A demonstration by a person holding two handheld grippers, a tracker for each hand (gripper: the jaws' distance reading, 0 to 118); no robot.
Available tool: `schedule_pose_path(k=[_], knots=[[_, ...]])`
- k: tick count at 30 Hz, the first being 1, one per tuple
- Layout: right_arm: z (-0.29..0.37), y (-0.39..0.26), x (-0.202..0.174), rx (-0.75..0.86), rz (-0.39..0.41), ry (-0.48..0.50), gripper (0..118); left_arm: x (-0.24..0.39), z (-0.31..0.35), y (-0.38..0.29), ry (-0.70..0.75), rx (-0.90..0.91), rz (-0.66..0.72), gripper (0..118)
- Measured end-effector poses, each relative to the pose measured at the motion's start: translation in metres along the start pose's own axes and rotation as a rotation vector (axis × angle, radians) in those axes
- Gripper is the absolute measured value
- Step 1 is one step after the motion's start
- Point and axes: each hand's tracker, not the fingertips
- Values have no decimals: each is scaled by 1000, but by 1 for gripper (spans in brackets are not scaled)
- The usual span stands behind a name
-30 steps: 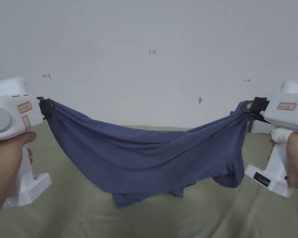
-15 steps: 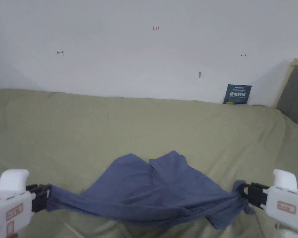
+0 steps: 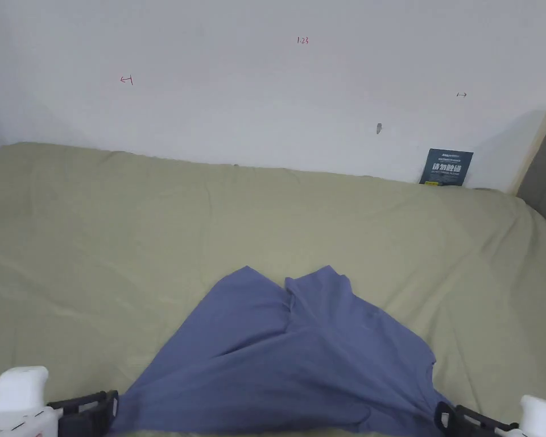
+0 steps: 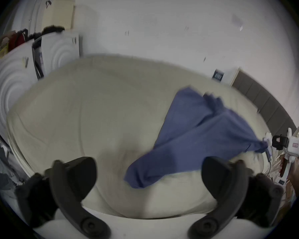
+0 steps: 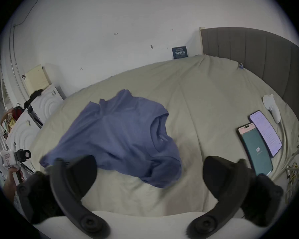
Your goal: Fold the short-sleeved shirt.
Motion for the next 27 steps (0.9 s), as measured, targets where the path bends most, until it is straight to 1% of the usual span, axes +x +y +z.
schedule_pose_path(k=[1, 4, 5, 6, 7, 8, 9, 10, 11, 12, 13, 14, 15, 16, 18, 19, 20, 21, 22, 23, 24, 25, 26, 27], knots=[[15, 5, -10, 36, 14, 22, 118, -6, 8, -1, 11, 12, -5, 117], [58, 8, -36, 143, 105, 50, 118, 3, 50, -7, 6, 131, -80, 117], [70, 6, -46, 158, 137, 73, 118, 38, 83, -5, 30, 169, -111, 116], [80, 3, -56, 168, 158, 79, 118, 42, 93, -10, 36, 178, -120, 114], [86, -3, -63, 188, 171, 78, 116, 44, 100, -13, 27, 160, -115, 100], [93, -8, -70, 216, 175, 92, 107, 45, 105, -17, 27, 147, -109, 72], [98, -13, -76, 238, 171, 105, 80, 47, 106, -21, 33, 129, -102, 30], [100, -17, -81, 237, 165, 91, 21, 47, 105, -25, 40, 108, -99, 0], [110, -12, -100, 237, 166, 77, 0, 46, 106, -30, 42, 97, -106, 0], [113, -13, -103, 248, 139, 87, 0, 41, 101, -33, 18, 33, -103, 0], [114, -12, -105, 245, 118, 145, 0, 37, 97, -35, 8, 4, -95, 0], [114, -11, -110, 230, 122, 154, 0, 34, 94, -37, 18, -2, -95, 0], [108, -12, -103, 225, 115, 145, 0, 30, 91, -37, 36, -6, -104, 0], [107, -11, -105, 233, 149, 132, 0, 25, 86, -35, 44, -40, -111, 0], [104, -6, -103, 223, 155, 145, 0, 5, 64, -31, 41, -67, -110, 0], [103, -10, -105, 223, 160, 146, 0, -3, 54, -29, 40, -65, -113, 5], [101, -10, -104, 221, 164, 148, 0, -14, 37, -27, 27, -75, -114, 32], [99, -8, -103, 213, 168, 150, 0, -20, 23, -24, 2, -84, -100, 86], [97, -7, -102, 204, 172, 151, 0, -28, 8, -21, -42, -107, -85, 118], [97, -11, -106, 205, 178, 146, 0, -35, -11, -20, -63, -167, -93, 114], [96, -10, -106, 201, 176, 147, 0, -44, -15, -18, -77, -164, -54, 115], [94, -9, -105, 193, 172, 149, 0, -45, -8, -25, -36, -164, -98, 115], [94, -9, -108, 189, 177, 143, 0, -52, -13, -27, -20, -200, -124, 115], [93, -9, -112, 186, 179, 138, 0, -59, -16, -30, -33, -228, -132, 115]])
